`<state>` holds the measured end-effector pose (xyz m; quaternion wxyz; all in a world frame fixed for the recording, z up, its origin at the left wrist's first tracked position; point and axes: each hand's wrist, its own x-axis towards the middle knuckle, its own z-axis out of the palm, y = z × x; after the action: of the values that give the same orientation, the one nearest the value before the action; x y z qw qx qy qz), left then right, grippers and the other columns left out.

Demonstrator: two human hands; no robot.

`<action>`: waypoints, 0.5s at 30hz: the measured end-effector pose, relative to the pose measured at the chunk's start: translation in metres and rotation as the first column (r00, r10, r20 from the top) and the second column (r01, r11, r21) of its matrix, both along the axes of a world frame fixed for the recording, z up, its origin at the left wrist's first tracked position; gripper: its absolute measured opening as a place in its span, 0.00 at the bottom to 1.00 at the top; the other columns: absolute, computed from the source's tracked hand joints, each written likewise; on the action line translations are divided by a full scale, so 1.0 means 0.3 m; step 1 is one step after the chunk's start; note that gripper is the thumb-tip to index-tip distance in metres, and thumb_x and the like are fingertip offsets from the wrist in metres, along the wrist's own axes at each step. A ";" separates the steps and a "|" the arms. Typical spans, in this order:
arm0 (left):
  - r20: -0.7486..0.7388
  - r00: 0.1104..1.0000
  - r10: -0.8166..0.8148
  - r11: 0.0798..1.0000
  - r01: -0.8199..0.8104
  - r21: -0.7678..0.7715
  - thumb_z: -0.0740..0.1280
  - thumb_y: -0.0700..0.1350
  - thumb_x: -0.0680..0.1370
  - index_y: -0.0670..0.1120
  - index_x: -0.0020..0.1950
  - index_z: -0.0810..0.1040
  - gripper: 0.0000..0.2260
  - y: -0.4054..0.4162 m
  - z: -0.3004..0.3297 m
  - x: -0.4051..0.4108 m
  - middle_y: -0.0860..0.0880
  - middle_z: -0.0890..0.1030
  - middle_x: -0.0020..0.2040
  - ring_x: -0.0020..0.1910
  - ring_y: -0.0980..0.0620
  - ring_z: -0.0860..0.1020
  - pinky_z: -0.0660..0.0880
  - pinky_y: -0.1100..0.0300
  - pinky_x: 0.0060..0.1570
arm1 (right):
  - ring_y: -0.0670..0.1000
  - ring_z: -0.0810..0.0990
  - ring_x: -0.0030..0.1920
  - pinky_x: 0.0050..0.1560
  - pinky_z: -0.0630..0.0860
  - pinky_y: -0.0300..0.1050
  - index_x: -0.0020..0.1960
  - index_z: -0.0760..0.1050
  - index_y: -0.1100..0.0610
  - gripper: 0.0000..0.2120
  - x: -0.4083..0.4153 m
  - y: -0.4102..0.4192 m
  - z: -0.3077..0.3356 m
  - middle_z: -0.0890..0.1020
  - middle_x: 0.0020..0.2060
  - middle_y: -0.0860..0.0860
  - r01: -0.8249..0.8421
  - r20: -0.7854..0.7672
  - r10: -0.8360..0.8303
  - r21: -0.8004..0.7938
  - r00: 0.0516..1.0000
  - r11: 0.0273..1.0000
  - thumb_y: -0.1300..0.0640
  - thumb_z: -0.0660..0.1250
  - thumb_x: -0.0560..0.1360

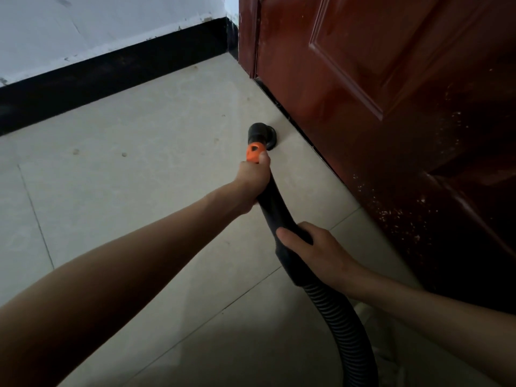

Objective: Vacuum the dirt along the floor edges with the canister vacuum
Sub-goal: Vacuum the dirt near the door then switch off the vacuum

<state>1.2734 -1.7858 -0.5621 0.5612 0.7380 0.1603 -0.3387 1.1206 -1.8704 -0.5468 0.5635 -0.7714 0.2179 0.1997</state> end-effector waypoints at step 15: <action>-0.036 0.998 0.061 0.984 -0.066 -0.168 0.61 0.55 0.79 0.45 0.46 0.70 0.13 0.034 -0.004 -0.045 0.46 0.76 0.45 0.45 0.48 0.77 0.77 0.52 0.52 | 0.41 0.75 0.28 0.31 0.70 0.36 0.35 0.73 0.55 0.20 0.045 -0.016 0.026 0.75 0.25 0.44 0.002 0.061 0.008 -0.170 0.998 0.985 0.39 0.62 0.74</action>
<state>1.2598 -1.7757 -0.5632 0.6298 0.6770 0.1628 -0.3443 1.1341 -1.8754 -0.5388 0.5016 -0.8229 0.2155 0.1574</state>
